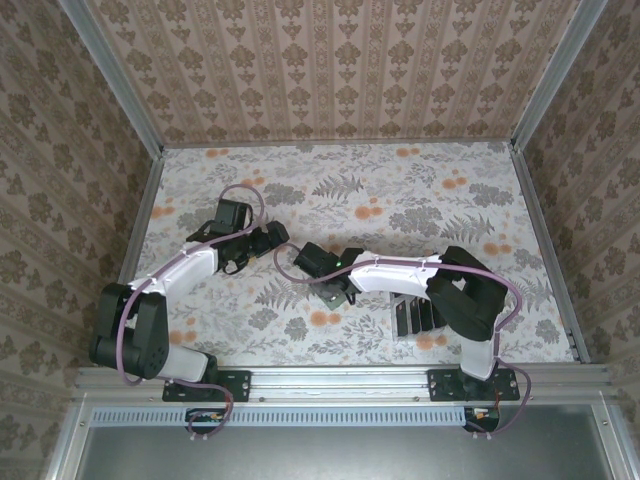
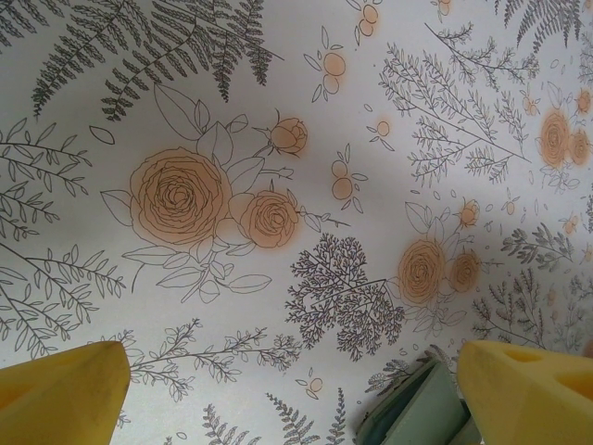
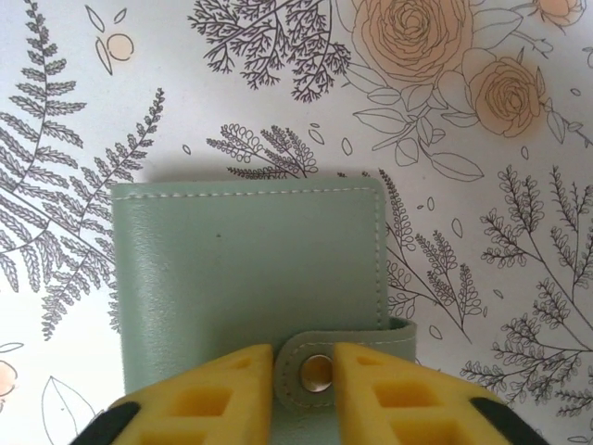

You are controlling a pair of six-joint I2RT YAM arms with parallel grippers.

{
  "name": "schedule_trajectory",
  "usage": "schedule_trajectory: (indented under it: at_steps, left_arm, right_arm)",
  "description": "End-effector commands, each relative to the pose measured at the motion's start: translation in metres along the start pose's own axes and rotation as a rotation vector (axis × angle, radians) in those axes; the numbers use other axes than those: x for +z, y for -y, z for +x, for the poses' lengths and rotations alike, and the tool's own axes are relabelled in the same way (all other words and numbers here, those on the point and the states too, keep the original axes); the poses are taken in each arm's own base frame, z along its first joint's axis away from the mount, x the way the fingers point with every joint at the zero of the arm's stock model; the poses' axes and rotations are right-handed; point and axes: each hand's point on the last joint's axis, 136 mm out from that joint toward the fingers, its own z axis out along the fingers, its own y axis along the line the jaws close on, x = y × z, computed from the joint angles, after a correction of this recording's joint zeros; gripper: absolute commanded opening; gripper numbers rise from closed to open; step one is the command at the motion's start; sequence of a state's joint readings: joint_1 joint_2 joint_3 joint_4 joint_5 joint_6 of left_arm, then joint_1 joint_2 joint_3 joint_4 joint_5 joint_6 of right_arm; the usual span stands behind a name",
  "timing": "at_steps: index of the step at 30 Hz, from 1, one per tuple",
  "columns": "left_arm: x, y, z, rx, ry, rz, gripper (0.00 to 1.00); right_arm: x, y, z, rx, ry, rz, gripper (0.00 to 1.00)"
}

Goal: Put the credit cards into the card holder

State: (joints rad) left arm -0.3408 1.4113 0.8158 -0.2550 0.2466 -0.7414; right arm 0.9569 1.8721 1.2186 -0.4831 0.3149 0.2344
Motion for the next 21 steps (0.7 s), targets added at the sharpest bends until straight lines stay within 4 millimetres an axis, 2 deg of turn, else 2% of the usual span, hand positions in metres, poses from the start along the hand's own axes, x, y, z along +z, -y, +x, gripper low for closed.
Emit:
schedule_trajectory:
  at_steps: [1, 6, 14, 15, 17, 18, 21]
  left_arm:
    - [-0.006, 0.006, -0.003, 0.008, 0.007, 0.009, 1.0]
    - [-0.007, 0.01, -0.003, 0.009, 0.005, 0.022, 1.0]
    - [-0.008, 0.014, 0.0, 0.004, -0.004, 0.042, 1.0]
    - [-0.007, 0.014, 0.001, 0.004, -0.005, 0.043, 1.0]
    - [-0.007, 0.015, 0.001, 0.006, -0.005, 0.045, 1.0]
    - [-0.007, 0.014, 0.0, 0.007, -0.004, 0.043, 1.0]
    - [-0.007, 0.015, 0.0, 0.009, -0.005, 0.045, 1.0]
  right_arm:
    - [0.005, 0.008, 0.012, 0.0, -0.048, 0.018, 0.18]
    - [0.002, 0.01, 0.01, 0.032, -0.045, -0.004, 0.0]
    - [-0.018, 0.005, -0.007, 0.198, 0.003, -0.115, 0.0]
    - [-0.02, 0.003, -0.009, 0.224, 0.008, -0.129, 0.02]
    - [-0.025, 0.002, -0.014, 0.261, 0.02, -0.146, 0.27]
    - [-0.027, 0.002, -0.016, 0.273, 0.024, -0.15, 0.35]
    - [-0.028, 0.009, -0.016, 0.277, 0.015, -0.111, 0.42]
